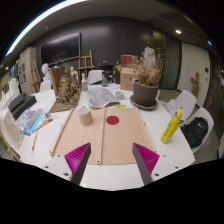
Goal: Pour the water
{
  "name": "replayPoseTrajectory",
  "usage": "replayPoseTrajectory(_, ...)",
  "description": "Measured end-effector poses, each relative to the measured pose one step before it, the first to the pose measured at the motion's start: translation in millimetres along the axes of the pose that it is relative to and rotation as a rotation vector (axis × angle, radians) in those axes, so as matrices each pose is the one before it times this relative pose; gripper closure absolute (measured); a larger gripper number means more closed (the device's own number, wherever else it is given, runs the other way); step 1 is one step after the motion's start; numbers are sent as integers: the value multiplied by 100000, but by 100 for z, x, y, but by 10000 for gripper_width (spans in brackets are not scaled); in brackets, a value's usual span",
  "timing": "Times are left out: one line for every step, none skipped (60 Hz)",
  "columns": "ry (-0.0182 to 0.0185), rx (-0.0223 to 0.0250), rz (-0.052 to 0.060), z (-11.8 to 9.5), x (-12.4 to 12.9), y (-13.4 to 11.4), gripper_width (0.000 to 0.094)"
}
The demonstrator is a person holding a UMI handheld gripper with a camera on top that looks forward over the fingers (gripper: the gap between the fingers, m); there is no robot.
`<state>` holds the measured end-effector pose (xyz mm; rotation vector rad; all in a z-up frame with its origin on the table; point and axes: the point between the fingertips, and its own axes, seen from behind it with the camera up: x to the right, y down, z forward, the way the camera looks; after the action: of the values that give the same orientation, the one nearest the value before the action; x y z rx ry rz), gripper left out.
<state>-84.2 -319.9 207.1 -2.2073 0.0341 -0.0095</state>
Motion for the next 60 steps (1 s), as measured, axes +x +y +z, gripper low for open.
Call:
replayPoseTrajectory(662,-84,342,149,1284,273,85)
replayPoseTrajectory(486,-76,304,221,1249,162,83)
replayPoseTrajectory(410,-78,305,207,1198,166,85)
replayPoseTrajectory(367,-154,267,236,1110,213,84)
replayPoseTrajectory(291,-197,174,243,1099,216,84)
replayPoseTrajectory(240,-196,122,263,1066,222,84)
replayPoseTrajectory(286,-158,121,301,1091,227,83)
replayPoseTrajectory(350,-108,36,280,1084,205,83)
replayPoseTrajectory(397,-103,26,284,1048,187,82)
replayPoseTrajectory(420,30,-54,262,1031,170,82)
replayPoseTrajectory(398,168,-136,307,1029,140,82)
replayPoseTrajectory(387,306,-222,314,1021,110,83)
replayPoseTrajectory(422,392,-243,320,1013,125,83)
replayPoseTrajectory(433,414,-265,369,1033,110,80)
replayPoseTrajectory(557,439,-206,387,1017,151,81)
replayPoseTrajectory(598,532,-188,407,1023,107,81)
replayPoseTrajectory(650,660,-198,456,997,93,81)
replayPoseTrajectory(635,783,-210,460,972,79,78)
replayPoseTrajectory(518,910,-238,509,931,45,76)
replayPoseTrajectory(495,868,-311,550,908,105,72)
replayPoseTrajectory(536,891,-220,530,906,63,72)
replayPoseTrajectory(579,915,-125,537,851,91,73)
replayPoseTrajectory(461,955,-79,569,795,68,73)
replayPoseTrajectory(415,964,-86,589,755,30,72)
replayPoseTrajectory(370,1061,-154,606,699,31,71)
replayPoseTrajectory(321,1006,-245,633,653,18,74)
replayPoseTrajectory(224,872,-218,632,614,50,74)
replayPoseTrajectory(145,712,-137,620,560,56,75)
replayPoseTrajectory(24,715,-132,619,515,59,76)
replayPoseTrajectory(13,840,-142,644,459,23,77)
replayPoseTrajectory(-25,856,-147,670,427,-15,75)
replayPoseTrajectory(-63,742,-81,672,385,3,77)
replayPoseTrajectory(-137,607,-10,702,324,27,77)
replayPoseTrajectory(-272,589,120,714,268,79,77)
replayPoseTrajectory(-231,503,177,637,230,43,76)
replayPoseTrajectory(-393,576,260,655,201,15,76)
replayPoseTrajectory(-470,597,338,655,160,-18,76)
replayPoseTrajectory(-546,722,347,614,127,-56,78)
replayPoseTrajectory(-616,767,409,617,69,-91,77)
replayPoseTrajectory(-586,816,440,602,86,-80,77)
replayPoseTrajectory(-612,820,415,627,45,-41,78)
replayPoseTrajectory(-548,652,302,555,23,-62,77)
replayPoseTrajectory(-509,568,140,513,53,-55,79)
replayPoseTrajectory(-201,551,19,500,123,-75,81)
replayPoseTrajectory(-119,609,28,532,96,-51,88)
replayPoseTrajectory(56,264,-104,478,22,-113,94)
replayPoseTrajectory(73,345,-60,465,105,30,104)
replayPoseTrajectory(178,127,-74,479,103,67,116)
replayPoseTrajectory(251,-75,-63,454,103,118,130)
replayPoseTrajectory(343,-92,-61,416,140,118,147)
replayPoseTrajectory(437,30,-10,412,164,111,169)
replayPoseTrajectory(-18,90,9,812,626,21,195)
replayPoseTrajectory(374,-28,138,-171,-442,232,221)
replayPoseTrajectory(-39,-29,210,243,15,146,252)
replayPoseTrajectory(-130,151,213,179,38,37,288)
replayPoseTrajectory(-176,415,321,188,11,-6,327)
replayPoseTrajectory(-172,475,327,191,-16,-5,373)
replayPoseTrajectory(-97,435,326,149,11,26,428)
replayPoseTrajectory(-99,214,136,270,67,9,451)
replayPoseTrajectory(-112,823,198,64,-48,-113,452)
